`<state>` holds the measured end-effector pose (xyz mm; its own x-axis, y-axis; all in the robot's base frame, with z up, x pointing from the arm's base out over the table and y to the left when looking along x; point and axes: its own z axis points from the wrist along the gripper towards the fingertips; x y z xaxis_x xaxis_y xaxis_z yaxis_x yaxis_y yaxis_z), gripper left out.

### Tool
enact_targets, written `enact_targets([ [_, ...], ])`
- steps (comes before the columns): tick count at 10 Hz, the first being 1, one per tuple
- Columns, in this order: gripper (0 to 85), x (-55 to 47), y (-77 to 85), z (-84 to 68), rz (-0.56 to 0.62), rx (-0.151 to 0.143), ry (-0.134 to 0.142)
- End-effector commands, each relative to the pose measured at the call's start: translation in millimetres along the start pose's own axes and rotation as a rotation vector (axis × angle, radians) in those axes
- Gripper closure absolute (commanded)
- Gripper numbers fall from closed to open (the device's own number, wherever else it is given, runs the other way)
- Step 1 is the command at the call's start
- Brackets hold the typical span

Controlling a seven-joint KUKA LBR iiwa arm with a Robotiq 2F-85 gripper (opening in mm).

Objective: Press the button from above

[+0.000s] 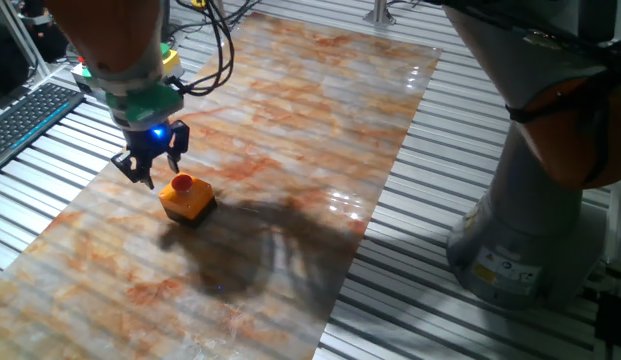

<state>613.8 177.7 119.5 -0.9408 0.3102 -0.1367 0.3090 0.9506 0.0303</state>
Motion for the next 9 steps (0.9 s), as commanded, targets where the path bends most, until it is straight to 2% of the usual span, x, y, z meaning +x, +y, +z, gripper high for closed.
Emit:
enact_targets([
  [1,34.0,1.1,0.2,1.6,-0.002,-0.002,-0.002],
  [4,34.0,1.8,2.5,8.3,0.006,-0.009,-0.012],
  [9,34.0,2.8,3.3,10.7,0.009,-0.01,-0.017],
])
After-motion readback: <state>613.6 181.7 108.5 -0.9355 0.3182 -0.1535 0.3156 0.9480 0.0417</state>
